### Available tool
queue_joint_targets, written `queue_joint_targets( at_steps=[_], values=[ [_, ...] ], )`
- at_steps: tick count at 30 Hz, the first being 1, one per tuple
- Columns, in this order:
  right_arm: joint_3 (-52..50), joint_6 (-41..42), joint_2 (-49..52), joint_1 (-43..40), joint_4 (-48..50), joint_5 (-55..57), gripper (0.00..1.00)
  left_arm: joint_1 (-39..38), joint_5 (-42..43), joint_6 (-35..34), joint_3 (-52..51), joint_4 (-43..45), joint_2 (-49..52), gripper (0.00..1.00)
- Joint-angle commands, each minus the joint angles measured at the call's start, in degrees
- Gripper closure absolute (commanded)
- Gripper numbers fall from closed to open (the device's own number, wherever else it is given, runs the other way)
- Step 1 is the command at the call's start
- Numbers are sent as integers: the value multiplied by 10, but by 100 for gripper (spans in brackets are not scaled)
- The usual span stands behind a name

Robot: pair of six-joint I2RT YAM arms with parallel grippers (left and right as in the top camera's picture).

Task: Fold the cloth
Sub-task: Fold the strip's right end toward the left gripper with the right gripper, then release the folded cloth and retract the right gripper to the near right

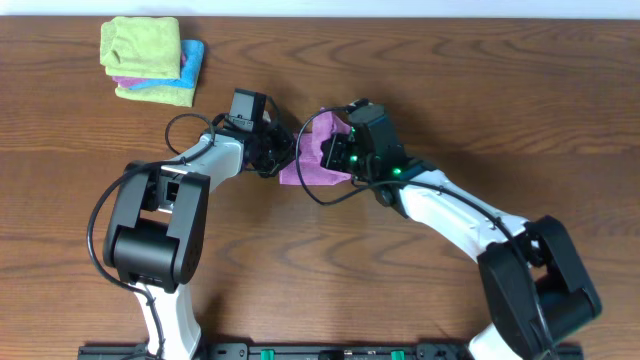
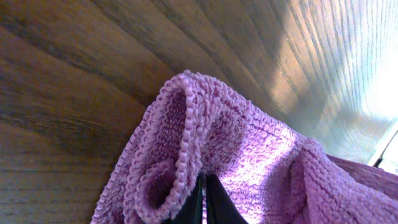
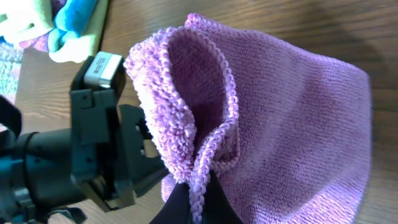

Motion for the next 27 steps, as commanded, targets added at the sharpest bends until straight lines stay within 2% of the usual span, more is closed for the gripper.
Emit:
queue_joint_targets(
  at_steps=[1, 8, 12, 20, 27],
  values=[
    [39, 9, 32, 15, -4, -7, 99, 3, 0, 15, -3, -5, 10, 94],
    [96, -5, 72, 30, -51, -15, 99, 8, 23, 17, -2, -5, 10, 94],
    [97, -7, 72, 31, -59, -17, 99, 24, 71, 55, 8, -10, 5, 94],
    [97, -24, 72, 49, -66, -17, 99, 69, 31, 150, 16, -117, -61, 94],
    [97, -29, 75, 62, -71, -15, 99, 90, 2, 178, 16, -138, -109, 90]
  ],
)
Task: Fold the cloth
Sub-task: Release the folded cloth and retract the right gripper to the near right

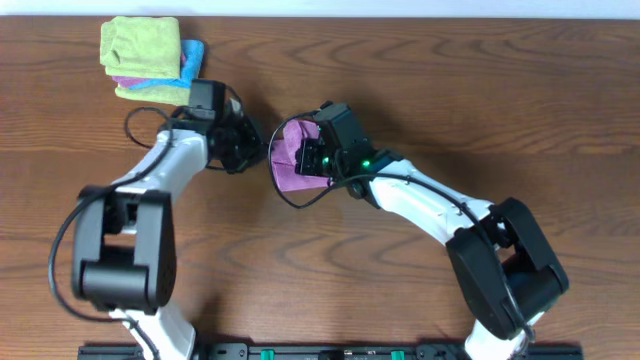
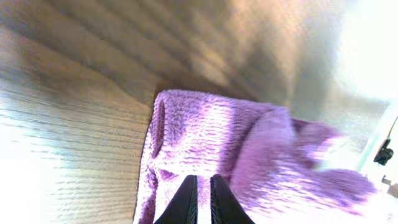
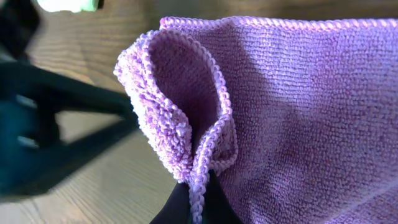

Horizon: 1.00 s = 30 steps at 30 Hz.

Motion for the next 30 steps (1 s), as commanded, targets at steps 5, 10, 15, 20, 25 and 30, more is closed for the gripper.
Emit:
queue_joint_targets(
  at_steps=[5, 10, 15, 20, 25, 30],
  values=[
    [14, -13, 6, 21, -2, 2, 98, 10, -41, 31, 11, -23, -33, 85],
    [14, -12, 22, 29, 5, 6, 91, 10, -45, 38, 11, -31, -45, 83],
    [14, -6, 32, 32, 20, -19, 61, 24, -51, 46, 11, -48, -58, 83],
    [14, -6, 32, 32, 28, -52, 23, 55, -49, 46, 11, -58, -63, 78],
    [14, -5, 32, 32, 44, -95, 1, 86, -43, 46, 11, -67, -63, 77],
    [14, 22, 32, 29, 62, -101, 1, 100, -30, 55, 11, -70, -63, 76]
  ],
)
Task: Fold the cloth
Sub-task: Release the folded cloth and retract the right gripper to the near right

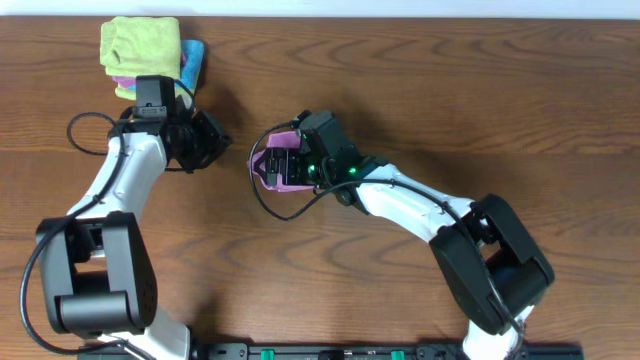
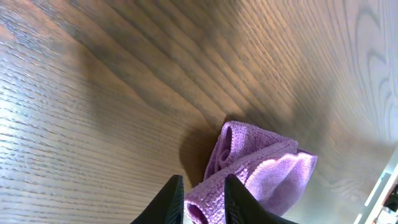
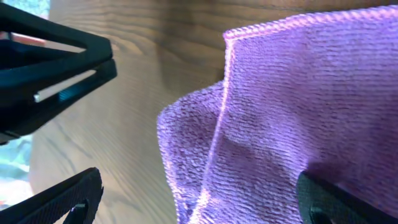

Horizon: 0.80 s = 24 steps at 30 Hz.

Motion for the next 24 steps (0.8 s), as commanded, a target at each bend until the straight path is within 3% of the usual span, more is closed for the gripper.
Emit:
queue_joint_targets(
  at_steps=[1, 10, 24],
  values=[
    [11, 26, 5, 1, 6, -22, 1, 7, 8, 13, 11, -4, -12, 76],
    [11, 30, 6, 2, -21, -8, 1, 15, 10, 12, 11, -4, -12, 76],
    [11, 40, 41, -1, -7, -20, 1, 18, 48, 13, 11, -4, -12, 65]
  ],
)
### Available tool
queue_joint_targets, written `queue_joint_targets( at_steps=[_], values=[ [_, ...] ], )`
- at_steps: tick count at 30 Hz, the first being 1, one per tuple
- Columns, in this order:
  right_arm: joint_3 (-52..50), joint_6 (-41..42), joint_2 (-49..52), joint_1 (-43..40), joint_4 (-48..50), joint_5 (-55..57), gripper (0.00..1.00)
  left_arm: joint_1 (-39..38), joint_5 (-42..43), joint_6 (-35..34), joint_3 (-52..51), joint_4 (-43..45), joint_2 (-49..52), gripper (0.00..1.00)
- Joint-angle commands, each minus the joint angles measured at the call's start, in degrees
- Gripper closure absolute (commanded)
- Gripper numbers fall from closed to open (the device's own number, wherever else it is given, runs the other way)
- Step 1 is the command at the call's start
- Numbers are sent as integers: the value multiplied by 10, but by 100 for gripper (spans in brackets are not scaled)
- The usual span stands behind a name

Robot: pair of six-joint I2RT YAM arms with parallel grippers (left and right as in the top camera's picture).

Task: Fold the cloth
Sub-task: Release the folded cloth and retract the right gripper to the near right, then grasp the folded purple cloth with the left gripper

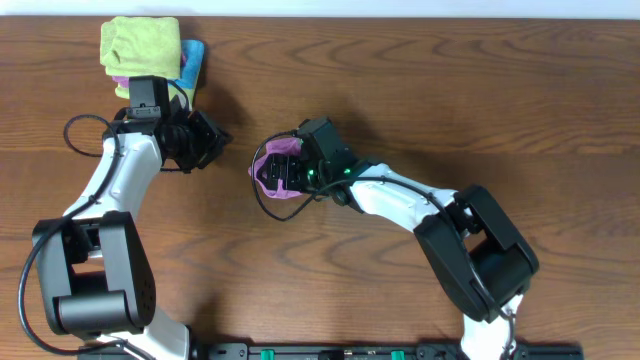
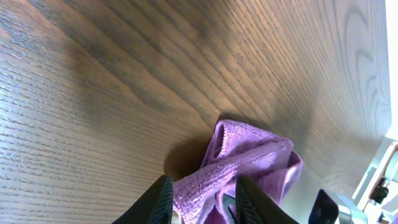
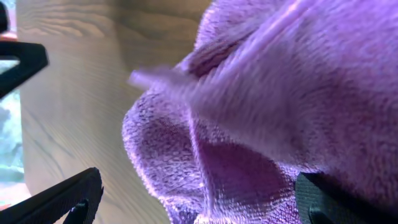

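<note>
The purple cloth (image 1: 268, 172) lies bunched on the wooden table (image 1: 420, 80) left of centre. My right gripper (image 1: 285, 174) is down on it. In the right wrist view the right gripper (image 3: 199, 202) is wide open, with crumpled cloth (image 3: 249, 124) filling the space between its fingers (image 3: 62, 199). My left gripper (image 1: 212, 140) is open and a short way left of the cloth, not touching it. In the left wrist view the left gripper (image 2: 204, 190) looks across bare wood at the cloth (image 2: 249, 158) lying beyond its tips.
A stack of folded cloths (image 1: 150, 55), yellow-green on top with blue and pink beneath, sits at the back left corner, just behind the left arm. Cables loop from both arms over the table. The table's back edge runs along the top of the overhead view.
My right gripper, open then and now, has sunk closer onto the cloth, which is more bunched up. My left gripper has hardly moved and its jaws stand slightly wider.
First both grippers were shut on edges of the purple cloth at mid table. Then the left had let go and drawn back left while the right still pinched a fold. Later the right was open over the cloth and the left stood near the stack, as now.
</note>
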Motion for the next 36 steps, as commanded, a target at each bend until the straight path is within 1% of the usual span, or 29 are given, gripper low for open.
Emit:
queue_joint_targets(
  at_steps=[1, 5, 8, 11, 13, 15, 16, 18, 20, 23, 25, 28, 30, 34, 36],
  values=[
    [7, 7, -11, -6, 16, -27, 1, 7, 23, 10, 11, -3, -12, 63],
    [7, 3, -60, -19, 19, -40, 1, 20, 40, 10, 11, -3, -14, 59],
    [7, -15, -107, -28, -14, -40, 1, 31, 54, 10, 11, -3, -18, 56],
    [7, -67, -163, -40, -93, -39, 1, 40, 70, 9, 11, -7, -23, 51],
    [7, -125, -208, -57, -180, -14, 2, 40, 70, 8, 11, -19, -27, 47],
    [7, -176, -249, -74, -261, 54, 4, 40, 70, 8, 11, -32, -31, 38],
    [7, -211, -275, -87, -310, 102, 1, 40, 70, 8, 11, -39, -33, 30],
    [7, -251, -313, -110, -377, 160, 1, 40, 70, 8, 11, -50, -36, 20],
    [7, -283, -342, -136, -435, 188, 1, 39, 70, 8, 11, -64, -38, 15],
    [-2, -322, -373, -183, -512, 196, 4, 38, 70, 3, 11, -90, -38, 13],
    [-29, -335, -397, -214, -546, 196, 5, 38, 70, -3, 10, -116, -38, 13],
    [-110, -340, -469, -250, -544, 179, 5, 38, 70, -6, 9, -150, -38, 13],
    [-163, -333, -530, -262, -536, 176, 2, 35, 70, -6, 7, -164, -38, 13],
    [-249, -301, -666, -276, -535, 174, 1, 13, 70, -25, -13, -161, -38, 13],
    [-272, -284, -724, -277, -541, 183, 1, -8, 70, -38, -30, -146, -38, 13]
  ],
)
